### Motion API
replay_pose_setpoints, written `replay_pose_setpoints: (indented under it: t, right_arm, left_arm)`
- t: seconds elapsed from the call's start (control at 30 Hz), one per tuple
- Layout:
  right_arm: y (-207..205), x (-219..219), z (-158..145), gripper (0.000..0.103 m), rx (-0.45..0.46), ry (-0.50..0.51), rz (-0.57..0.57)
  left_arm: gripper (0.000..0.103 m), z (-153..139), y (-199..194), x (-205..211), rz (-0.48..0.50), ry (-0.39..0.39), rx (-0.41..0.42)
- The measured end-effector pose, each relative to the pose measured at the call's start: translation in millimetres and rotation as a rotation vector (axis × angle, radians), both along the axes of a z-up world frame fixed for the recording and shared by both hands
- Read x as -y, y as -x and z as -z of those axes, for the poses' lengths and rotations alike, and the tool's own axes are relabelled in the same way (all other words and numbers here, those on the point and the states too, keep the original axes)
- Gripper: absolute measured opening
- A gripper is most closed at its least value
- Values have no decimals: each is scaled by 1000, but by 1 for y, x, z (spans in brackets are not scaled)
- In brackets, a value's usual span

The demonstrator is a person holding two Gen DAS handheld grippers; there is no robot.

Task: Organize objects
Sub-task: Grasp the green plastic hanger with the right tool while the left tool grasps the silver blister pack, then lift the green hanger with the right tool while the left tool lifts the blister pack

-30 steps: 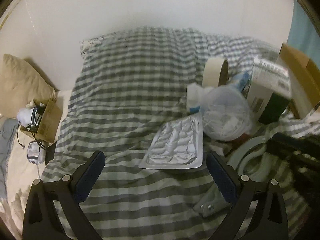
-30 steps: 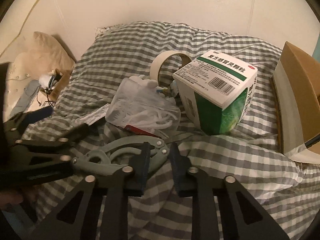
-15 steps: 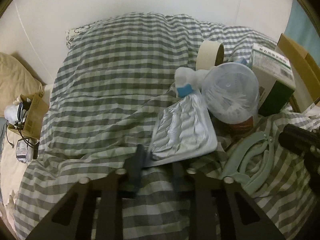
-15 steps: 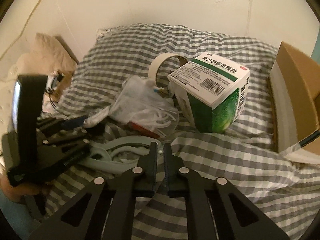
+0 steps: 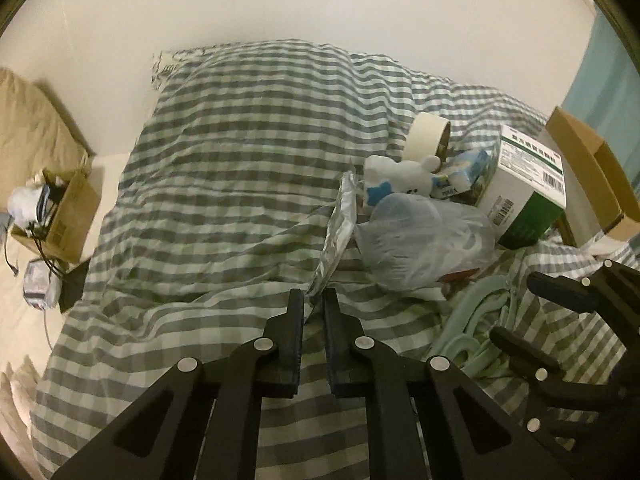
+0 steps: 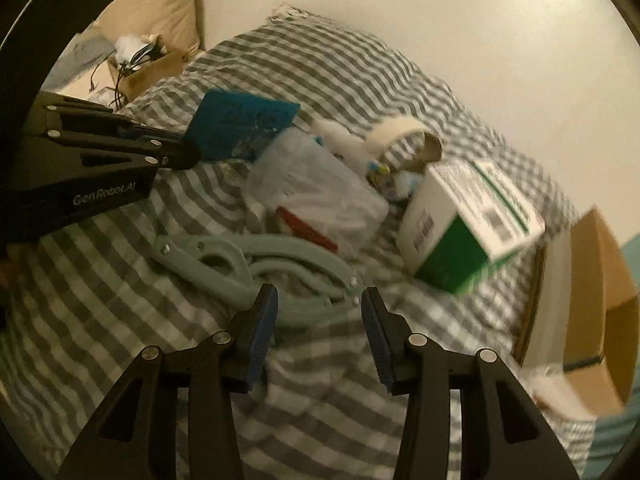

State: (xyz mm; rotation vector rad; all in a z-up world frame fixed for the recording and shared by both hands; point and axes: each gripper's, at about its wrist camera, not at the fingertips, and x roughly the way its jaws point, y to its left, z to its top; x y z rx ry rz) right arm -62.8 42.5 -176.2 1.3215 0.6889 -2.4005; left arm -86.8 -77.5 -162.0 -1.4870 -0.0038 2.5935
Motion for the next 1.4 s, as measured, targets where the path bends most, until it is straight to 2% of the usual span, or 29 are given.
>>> replay_pose_setpoints:
  t: [0.17, 0.23, 0.3, 0.43, 0.57, 0.63, 0.67, 0.7, 0.8, 0.87, 1.03, 1.1, 1.23, 1.33, 1.4]
  right_arm:
    - [1, 4, -1, 43, -9, -37, -36]
    - [-6, 5, -3, 48, -7, -36, -61]
    - [-13, 5, -5, 69, 13, -17, -112]
    - [-15, 15, 0, 70, -5, -47, -136]
    - [1, 20, 16, 69, 42, -46, -112]
    - [9, 14, 16, 54, 51, -23, -74]
    - [10, 11, 13, 43, 51, -4, -68]
    - [10, 8, 9, 38, 41, 16, -57]
    - [9, -2, -7, 29, 16, 89, -19]
    - [10, -13, -17, 26, 8, 148, 27]
    - [17, -45, -45, 16, -22, 321, 130]
    - [20, -56, -54, 13, -34, 366, 158]
    - [26, -71, -55, 13, -35, 412, 194]
    - [28, -77, -52, 13, -20, 438, 206]
    - [30, -79, -51, 13, -9, 453, 204]
  left_arm:
    - [10, 7, 2, -2, 6, 0, 21]
    - [10, 9, 3, -4, 8, 8, 26]
    - [10, 10, 4, -6, 10, 8, 29]
    - [11, 12, 4, -6, 6, 2, 33]
    - [12, 12, 5, -4, 0, -19, 41]
    - [15, 12, 5, -2, -6, -25, 43]
    - [16, 12, 5, -1, -9, -28, 44]
    - [18, 11, 5, 0, -11, -30, 46]
    - [35, 9, 4, 3, -23, -37, 42]
    - [55, 6, 4, 8, -35, -43, 32]
    - [65, 10, 8, 13, -58, -62, 48]
    - [66, 13, 11, 12, -70, -52, 61]
    - [66, 9, 17, 3, -78, 23, 41]
    - [78, 7, 26, -3, -65, 87, 21]
    - [80, 12, 35, -6, -52, 111, 31]
